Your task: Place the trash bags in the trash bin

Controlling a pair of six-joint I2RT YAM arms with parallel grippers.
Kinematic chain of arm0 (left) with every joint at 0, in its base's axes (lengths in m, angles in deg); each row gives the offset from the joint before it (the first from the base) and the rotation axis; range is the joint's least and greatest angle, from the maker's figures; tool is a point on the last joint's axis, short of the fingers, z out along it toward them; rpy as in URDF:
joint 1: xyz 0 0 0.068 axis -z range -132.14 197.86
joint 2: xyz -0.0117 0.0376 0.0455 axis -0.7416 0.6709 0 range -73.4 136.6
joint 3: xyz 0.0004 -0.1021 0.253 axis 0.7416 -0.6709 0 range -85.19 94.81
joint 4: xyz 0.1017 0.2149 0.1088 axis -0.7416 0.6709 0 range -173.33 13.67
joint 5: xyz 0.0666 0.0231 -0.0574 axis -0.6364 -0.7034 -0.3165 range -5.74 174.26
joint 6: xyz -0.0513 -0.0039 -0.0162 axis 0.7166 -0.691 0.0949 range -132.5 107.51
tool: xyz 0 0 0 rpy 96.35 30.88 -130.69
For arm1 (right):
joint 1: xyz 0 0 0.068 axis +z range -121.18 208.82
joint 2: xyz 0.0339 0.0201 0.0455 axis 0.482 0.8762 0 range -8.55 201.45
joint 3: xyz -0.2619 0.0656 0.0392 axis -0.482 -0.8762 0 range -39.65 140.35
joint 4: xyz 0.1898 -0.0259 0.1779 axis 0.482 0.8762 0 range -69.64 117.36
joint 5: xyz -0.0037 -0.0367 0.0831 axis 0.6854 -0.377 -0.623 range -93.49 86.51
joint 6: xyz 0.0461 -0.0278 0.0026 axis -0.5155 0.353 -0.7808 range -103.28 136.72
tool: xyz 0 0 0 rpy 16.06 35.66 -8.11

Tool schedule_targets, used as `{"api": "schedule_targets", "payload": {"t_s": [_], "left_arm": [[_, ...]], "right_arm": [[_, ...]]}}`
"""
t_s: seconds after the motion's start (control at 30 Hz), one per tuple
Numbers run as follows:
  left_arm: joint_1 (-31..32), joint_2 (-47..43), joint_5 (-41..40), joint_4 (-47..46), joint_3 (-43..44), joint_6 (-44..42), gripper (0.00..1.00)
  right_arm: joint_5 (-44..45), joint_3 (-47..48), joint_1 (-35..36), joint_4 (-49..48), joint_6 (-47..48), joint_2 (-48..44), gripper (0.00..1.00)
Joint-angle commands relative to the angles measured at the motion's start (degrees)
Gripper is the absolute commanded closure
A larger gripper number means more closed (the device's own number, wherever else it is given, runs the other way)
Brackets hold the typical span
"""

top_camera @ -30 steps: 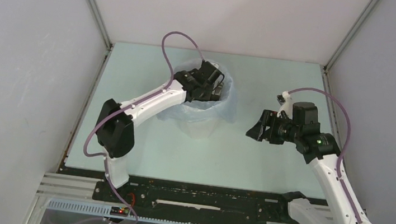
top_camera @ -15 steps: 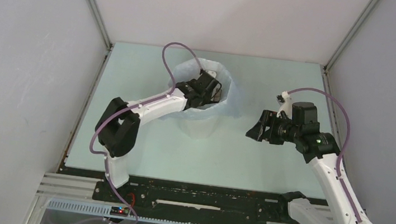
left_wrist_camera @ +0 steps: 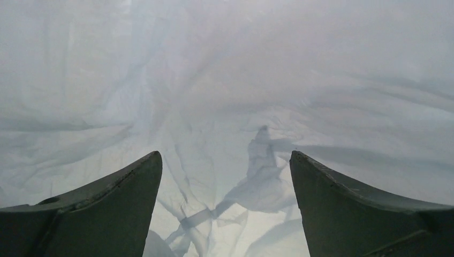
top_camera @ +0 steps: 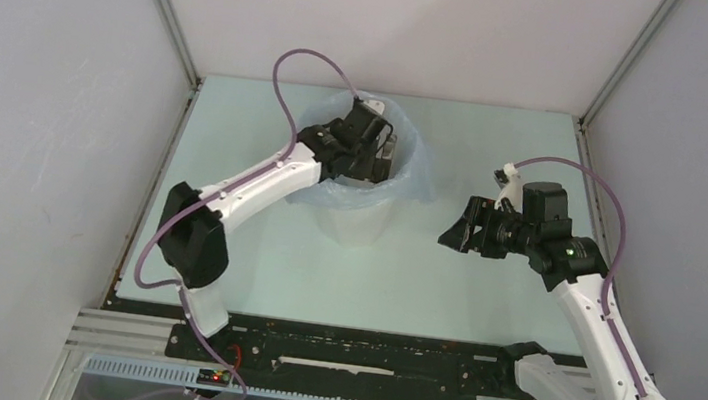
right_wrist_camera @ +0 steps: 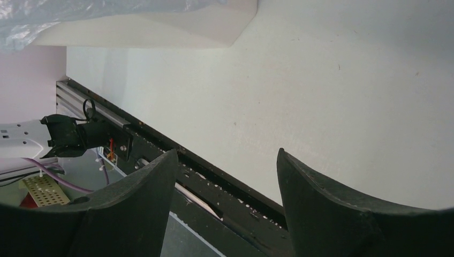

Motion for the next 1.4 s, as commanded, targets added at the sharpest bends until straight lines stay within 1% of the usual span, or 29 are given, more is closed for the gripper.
{"api": "schedule_targets", "payload": {"t_s": [0.0, 0.23, 0.4, 0.5, 0.53, 0.57, 0.63, 0.7, 0.83, 0.97, 1.0, 1.13, 1.2, 1.27, 1.37], "left_arm": [[-0.22, -6.87, 1.32, 4.8, 4.59, -0.97, 0.06], [-0.25, -11.31, 2.19, 7.16, 2.61, -0.54, 0.04], [-0.71, -9.62, 4.69, 7.99, 2.42, -0.12, 0.04], [-2.63, -8.71, 10.07, 6.12, 2.15, 2.18, 0.08], [-3.58, -7.64, 12.75, 6.1, 2.66, 3.27, 0.12], [-4.48, -6.7, 14.82, 6.8, 3.17, 4.74, 0.15], [-4.77, -6.87, 17.68, 6.27, 3.46, 5.79, 0.15], [-4.7, -8.65, 19.4, 5.55, 4.17, 6.9, 0.13], [-4.93, -10.43, 24.09, 7.22, 6.51, 11.43, 0.08], [-6.37, -10.24, 35.51, 6.94, 6.12, 18.75, 0.05], [-6.68, -10.57, 37.23, 6.81, 5.92, 20.32, 0.03], [-6.93, -13.56, 40.37, 4.51, 6.46, 22.77, 0.02], [-7.45, -14.43, 42.44, 4.24, 7.08, 23.57, 0.03], [-7.39, -16.4, 41.01, 2.47, 6.54, 22.02, 0.04], [-7.25, -19.82, 32.9, 1.81, 5.46, 14.78, 0.04]], "right_arm": [[-1.65, 2.21, -0.35, -2.02, -1.05, 0.03, 0.23], [-2.95, 2.17, -0.31, -3.58, -1.8, 1.47, 0.23], [-3.33, 2.2, -0.31, -4.77, -2.41, 2.47, 0.23], [-3.65, 2.17, -0.4, -5.19, -2.8, 2.86, 0.23], [-3.68, 2.21, -0.4, -5.33, -2.96, 2.99, 0.23], [-3.79, 2.21, -0.41, -5.51, -3.05, 3.1, 0.23], [-4.09, 2.17, -0.48, -5.83, -3.24, 3.28, 0.23], [-4.49, 2.2, -0.55, -6.25, -3.56, 3.39, 0.23], [-4.66, 2.18, -0.57, -6.5, -3.85, 3.77, 0.23], [-5.88, 2.23, -0.53, -7.74, -4.61, 4.65, 0.23], [-5.97, 2.2, -0.49, -8.1, -4.9, 4.77, 0.23], [-6.47, 2.23, -0.35, -9.01, -5.39, 5.09, 0.23], [-6.46, 2.22, -0.23, -8.89, -5.26, 5.31, 0.23], [-6.31, 2.21, -0.22, -8.6, -5.0, 5.41, 0.23], [-6.08, 2.23, -0.22, -8.45, -4.86, 5.41, 0.23]]}}
